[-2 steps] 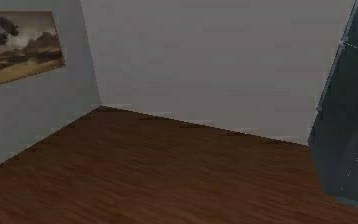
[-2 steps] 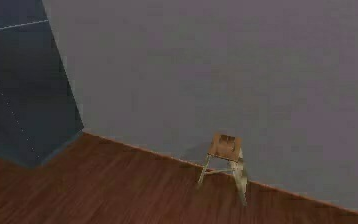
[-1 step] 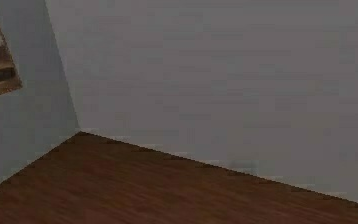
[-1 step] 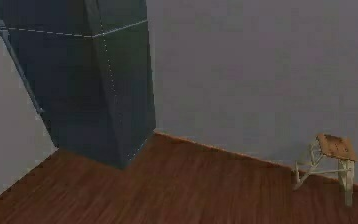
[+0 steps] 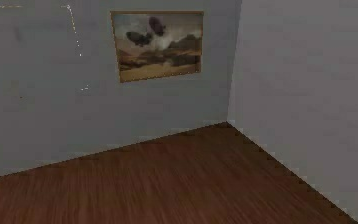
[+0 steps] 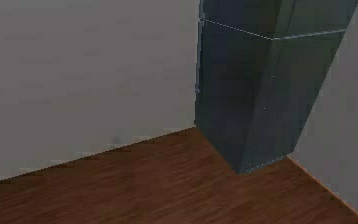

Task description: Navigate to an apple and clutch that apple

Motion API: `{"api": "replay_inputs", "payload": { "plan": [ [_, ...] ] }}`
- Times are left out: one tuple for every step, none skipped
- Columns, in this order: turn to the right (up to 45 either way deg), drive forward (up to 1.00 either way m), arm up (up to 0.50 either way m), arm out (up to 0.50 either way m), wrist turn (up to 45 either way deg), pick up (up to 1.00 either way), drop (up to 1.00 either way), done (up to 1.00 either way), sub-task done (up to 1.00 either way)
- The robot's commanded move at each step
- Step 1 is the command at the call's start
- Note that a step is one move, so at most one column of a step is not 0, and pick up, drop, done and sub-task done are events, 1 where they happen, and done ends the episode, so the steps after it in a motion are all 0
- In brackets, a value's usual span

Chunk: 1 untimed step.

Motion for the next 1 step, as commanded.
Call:
{"api": "replay_inputs", "payload": {
  "plan": [
    [-9.0,0.00,0.00,0.00,0.0,0.00,0.00,0.00,0.00]
  ]
}}
